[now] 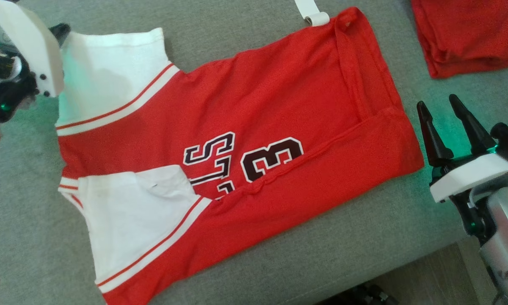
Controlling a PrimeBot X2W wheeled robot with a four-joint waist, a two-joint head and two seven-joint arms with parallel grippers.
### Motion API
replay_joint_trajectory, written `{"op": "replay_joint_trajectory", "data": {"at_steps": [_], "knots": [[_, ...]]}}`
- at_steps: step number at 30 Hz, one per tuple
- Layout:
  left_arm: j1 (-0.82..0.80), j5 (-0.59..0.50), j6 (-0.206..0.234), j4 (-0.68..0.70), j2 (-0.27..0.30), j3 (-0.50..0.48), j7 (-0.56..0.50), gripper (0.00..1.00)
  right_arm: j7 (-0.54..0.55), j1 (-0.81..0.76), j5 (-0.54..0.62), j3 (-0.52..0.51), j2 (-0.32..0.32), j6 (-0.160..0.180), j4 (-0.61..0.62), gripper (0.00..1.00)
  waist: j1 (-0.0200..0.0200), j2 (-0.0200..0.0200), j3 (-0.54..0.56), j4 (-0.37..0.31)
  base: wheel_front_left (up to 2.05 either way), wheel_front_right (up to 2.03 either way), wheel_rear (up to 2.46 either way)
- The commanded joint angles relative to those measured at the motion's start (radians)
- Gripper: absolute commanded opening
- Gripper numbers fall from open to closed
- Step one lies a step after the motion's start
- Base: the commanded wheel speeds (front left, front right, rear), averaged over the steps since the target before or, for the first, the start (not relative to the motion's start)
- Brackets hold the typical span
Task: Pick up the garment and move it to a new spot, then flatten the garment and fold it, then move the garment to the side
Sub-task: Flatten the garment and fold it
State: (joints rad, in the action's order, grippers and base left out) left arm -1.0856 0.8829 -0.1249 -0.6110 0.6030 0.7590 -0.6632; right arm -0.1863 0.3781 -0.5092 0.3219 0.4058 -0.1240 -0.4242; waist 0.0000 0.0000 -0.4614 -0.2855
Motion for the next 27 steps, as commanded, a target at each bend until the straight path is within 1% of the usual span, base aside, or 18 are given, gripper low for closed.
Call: {"op": "replay_joint_trajectory", "data": {"at_steps": [1,4,8,13,18,25,27], "knots": [[-0.045,0.012,-0.006,0.045,0.054,-0.026,0.021,0.00,-0.011,-0.002,-0.003,0.011,0.032,-0.007,0.017,1.00,0.0000,0.0000,0.010,0.011,0.00,0.00,0.00],[-0.057,0.037,-0.006,0.084,0.065,-0.002,0.050,0.00,-0.008,0.010,-0.004,0.017,0.036,-0.007,0.015,1.00,0.0000,0.0000,0.019,0.023,0.00,0.00,0.00],[-0.067,0.084,-0.006,0.128,0.081,0.028,0.059,0.00,0.020,0.045,-0.029,0.030,0.025,-0.007,0.013,1.00,0.0000,0.0000,0.030,0.036,0.00,0.00,0.00],[-0.075,0.132,-0.006,0.174,0.100,0.067,0.051,0.00,0.123,0.144,-0.070,0.072,-0.006,-0.007,-0.023,1.00,0.0000,0.0000,0.039,0.051,0.00,0.00,0.00],[-0.088,0.158,-0.006,0.229,0.111,0.108,0.049,0.00,0.202,0.290,-0.063,0.114,-0.069,-0.007,-0.124,1.00,0.0000,0.0000,0.040,0.074,0.00,0.00,0.00],[-0.119,0.178,-0.006,0.266,0.114,0.156,0.053,0.00,0.234,0.466,-0.053,0.141,-0.183,-0.007,-0.324,1.00,0.0000,0.0000,0.032,0.101,0.00,0.00,0.00],[-0.127,0.181,-0.006,0.269,0.111,0.167,0.057,0.00,0.239,0.505,-0.041,0.146,-0.202,-0.007,-0.389,1.00,0.0000,0.0000,0.030,0.107,0.00,0.00,0.00]]}}
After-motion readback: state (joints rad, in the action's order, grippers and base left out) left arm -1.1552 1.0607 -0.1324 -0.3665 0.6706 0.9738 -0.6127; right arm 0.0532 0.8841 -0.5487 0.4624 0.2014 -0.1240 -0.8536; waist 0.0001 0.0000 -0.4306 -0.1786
